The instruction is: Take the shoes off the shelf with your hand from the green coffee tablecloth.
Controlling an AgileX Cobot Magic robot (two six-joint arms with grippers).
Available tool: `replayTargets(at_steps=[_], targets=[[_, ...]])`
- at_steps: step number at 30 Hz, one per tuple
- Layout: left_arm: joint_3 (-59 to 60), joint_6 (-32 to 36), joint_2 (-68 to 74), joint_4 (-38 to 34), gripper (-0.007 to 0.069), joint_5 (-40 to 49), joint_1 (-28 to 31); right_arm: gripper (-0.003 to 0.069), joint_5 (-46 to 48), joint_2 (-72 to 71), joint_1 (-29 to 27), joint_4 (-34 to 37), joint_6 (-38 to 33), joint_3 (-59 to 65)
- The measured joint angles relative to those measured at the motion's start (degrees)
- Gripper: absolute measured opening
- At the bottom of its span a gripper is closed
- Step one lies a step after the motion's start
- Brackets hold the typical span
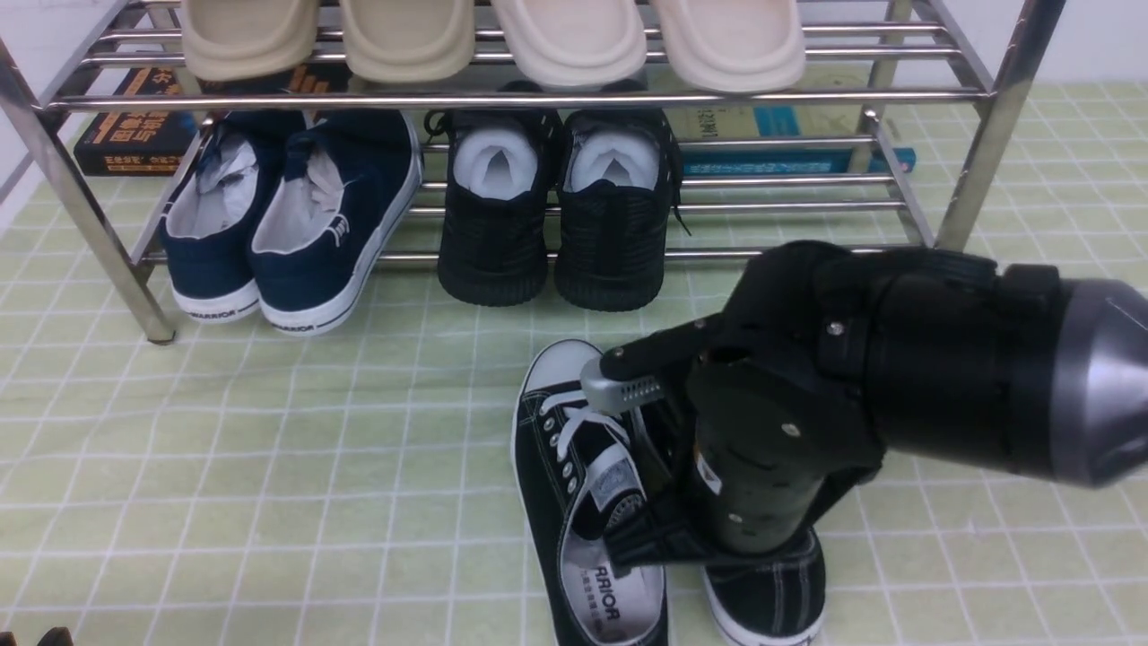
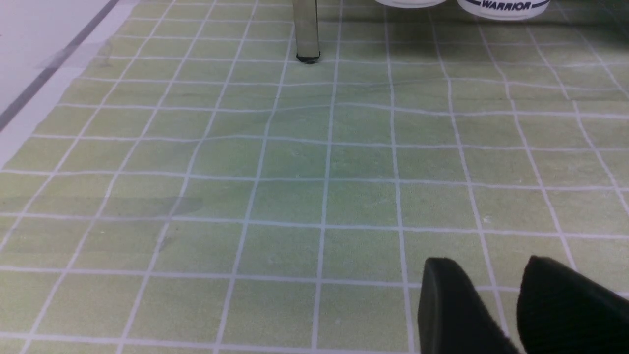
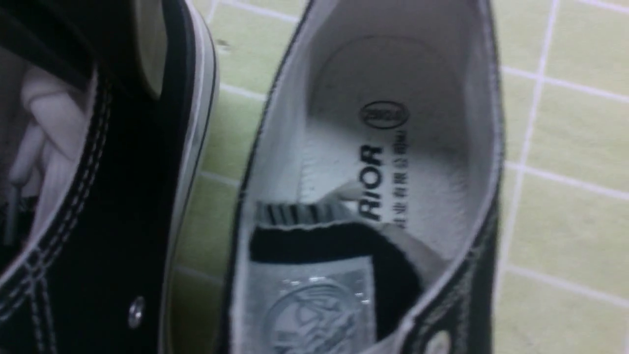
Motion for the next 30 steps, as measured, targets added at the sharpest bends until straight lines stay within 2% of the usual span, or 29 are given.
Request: replayTargets(at_steps=[5,7,8,9,10,12,15,17,18,22,23,26,27,29,30], targets=[[0.0,0.0,0.0,0.0,0.0239,0.0,0.0,0.0127,-3.47,0.0,0.0,1.69,0.0,-0.05],[0.0,0.0,0.0,0.0,0.0239,0.0,0.0,0.022,-4.02,0.0,0.0,2.58,-0.33,-0.05],[0.0,0.0,0.0,0.0,0.0239,0.0,0.0,0.0227,-4.03,0.0,0.0,2.79,-0.48,-0.05],[0.0,0.0,0.0,0.0,0.0239,0.0,0.0,0.0293,-3.16,-0.06,0.0,3.97,-1.5,-0.22],[0.0,0.0,0.0,0.0,0.0239,0.0,0.0,0.0323,-2.34,-0.18,0.0,4.43,-2.06,-0.39],[0.0,0.0,0.0,0.0,0.0239,0.0,0.0,0.0388,1.1,-0.79,0.0,6.65,-5.87,-1.98],[0.0,0.0,0.0,0.0,0.0239,0.0,0.0,0.0417,7.64,-2.82,0.0,8.04,-12.45,-5.64],[0.0,0.0,0.0,0.0,0.0239,0.0,0.0,0.0416,10.24,-4.06,0.0,8.22,-15.7,-7.47],[0.0,0.0,0.0,0.0,0.0239,0.0,0.0,0.0401,12.03,-6.22,0.0,8.05,-20.54,-9.84],[0.0,0.0,0.0,0.0,0.0239,0.0,0.0,0.033,12.91,-12.21,0.0,6.98,-30.62,-11.8],[0.0,0.0,0.0,0.0,0.0239,0.0,0.0,0.0319,13.07,-12.94,0.0,6.98,-30.93,-11.86],[0.0,0.0,0.0,0.0,0.0239,0.0,0.0,0.0204,13.97,-19.63,0.0,7.03,-33.28,-11.87],[0.0,0.0,0.0,0.0,0.0239,0.0,0.0,0.0198,14.03,-20.5,0.0,7.34,-33.28,-11.87],[0.0,0.0,0.0,0.0,0.0239,0.0,0.0,0.011,14.37,-26.55,0.0,7.34,-33.34,-11.87],[0.0,0.0,0.0,0.0,0.0239,0.0,0.0,0.0104,14.37,-27.05,0.0,7.34,-33.34,-11.87]])
